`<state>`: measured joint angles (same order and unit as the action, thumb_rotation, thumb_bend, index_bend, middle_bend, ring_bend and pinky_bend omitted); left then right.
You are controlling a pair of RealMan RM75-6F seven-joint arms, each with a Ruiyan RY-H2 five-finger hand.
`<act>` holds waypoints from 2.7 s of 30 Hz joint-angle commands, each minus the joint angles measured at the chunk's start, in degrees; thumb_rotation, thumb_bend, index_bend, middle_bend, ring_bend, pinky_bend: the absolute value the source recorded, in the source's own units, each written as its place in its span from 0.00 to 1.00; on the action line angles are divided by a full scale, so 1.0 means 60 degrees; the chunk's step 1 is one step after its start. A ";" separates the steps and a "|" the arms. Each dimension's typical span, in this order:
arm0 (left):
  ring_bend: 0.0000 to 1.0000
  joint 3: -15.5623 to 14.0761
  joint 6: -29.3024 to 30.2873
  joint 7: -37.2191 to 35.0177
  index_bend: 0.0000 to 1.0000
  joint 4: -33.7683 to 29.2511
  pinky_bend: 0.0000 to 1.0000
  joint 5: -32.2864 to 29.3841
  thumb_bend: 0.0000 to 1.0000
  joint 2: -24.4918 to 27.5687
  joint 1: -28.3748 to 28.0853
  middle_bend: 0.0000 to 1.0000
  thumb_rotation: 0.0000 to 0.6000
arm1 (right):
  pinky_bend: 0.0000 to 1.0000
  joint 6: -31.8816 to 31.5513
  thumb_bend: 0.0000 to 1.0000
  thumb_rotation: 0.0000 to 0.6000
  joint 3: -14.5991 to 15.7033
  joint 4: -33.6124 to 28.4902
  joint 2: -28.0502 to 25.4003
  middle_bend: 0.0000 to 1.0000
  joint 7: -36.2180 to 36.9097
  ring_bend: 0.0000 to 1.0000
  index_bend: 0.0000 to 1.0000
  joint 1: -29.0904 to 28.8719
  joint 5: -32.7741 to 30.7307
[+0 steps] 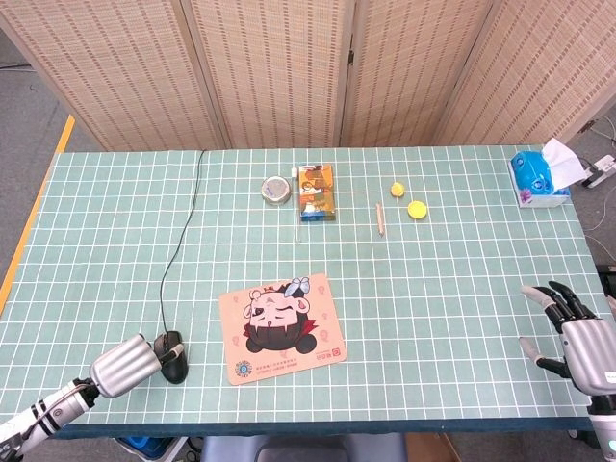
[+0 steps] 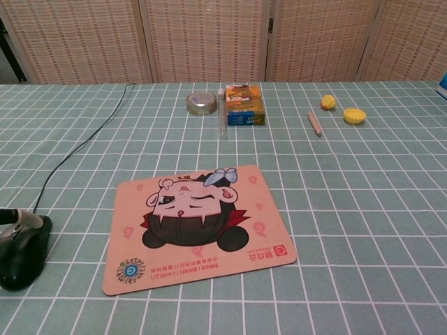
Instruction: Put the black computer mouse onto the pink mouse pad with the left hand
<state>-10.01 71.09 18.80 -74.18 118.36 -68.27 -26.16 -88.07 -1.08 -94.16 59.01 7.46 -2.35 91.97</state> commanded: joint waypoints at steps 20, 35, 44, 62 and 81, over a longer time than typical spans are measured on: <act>1.00 -0.0149 -0.0733 0.0710 0.33 -0.0681 1.00 -0.0225 0.08 0.0044 -0.0404 1.00 1.00 | 0.36 0.0193 0.24 1.00 -0.0019 0.0044 -0.0005 0.25 0.0071 0.11 0.19 -0.0052 -0.0174; 1.00 -0.0117 -0.1290 0.1017 0.34 -0.0839 1.00 -0.0652 0.08 -0.0021 -0.0581 1.00 1.00 | 0.36 0.0196 0.24 1.00 -0.0051 0.0068 -0.0047 0.25 0.0173 0.11 0.19 -0.0041 -0.0254; 1.00 -0.0167 -0.1343 0.0917 0.46 -0.0848 1.00 -0.0783 0.08 -0.0095 -0.0624 1.00 1.00 | 0.36 0.0206 0.24 1.00 -0.0057 0.0076 -0.0049 0.25 0.0178 0.11 0.19 -0.0036 -0.0277; 1.00 -0.0061 -0.0708 0.0963 0.60 -0.1256 1.00 -0.0472 0.08 -0.0084 -0.0759 1.00 1.00 | 0.36 0.0128 0.24 1.00 -0.0059 0.0059 -0.0092 0.25 0.0241 0.11 0.19 0.0005 -0.0251; 1.00 0.1024 -0.1798 0.2452 0.60 -0.2933 1.00 -0.0901 0.08 -0.0476 -0.1603 1.00 1.00 | 0.36 -0.0111 0.23 1.00 -0.0081 0.0047 -0.0256 0.25 0.0570 0.11 0.19 0.0118 -0.0193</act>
<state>-4.52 61.43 32.37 -90.88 113.34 -70.55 -35.06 -88.70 -1.55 -93.89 57.50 10.85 -1.67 90.81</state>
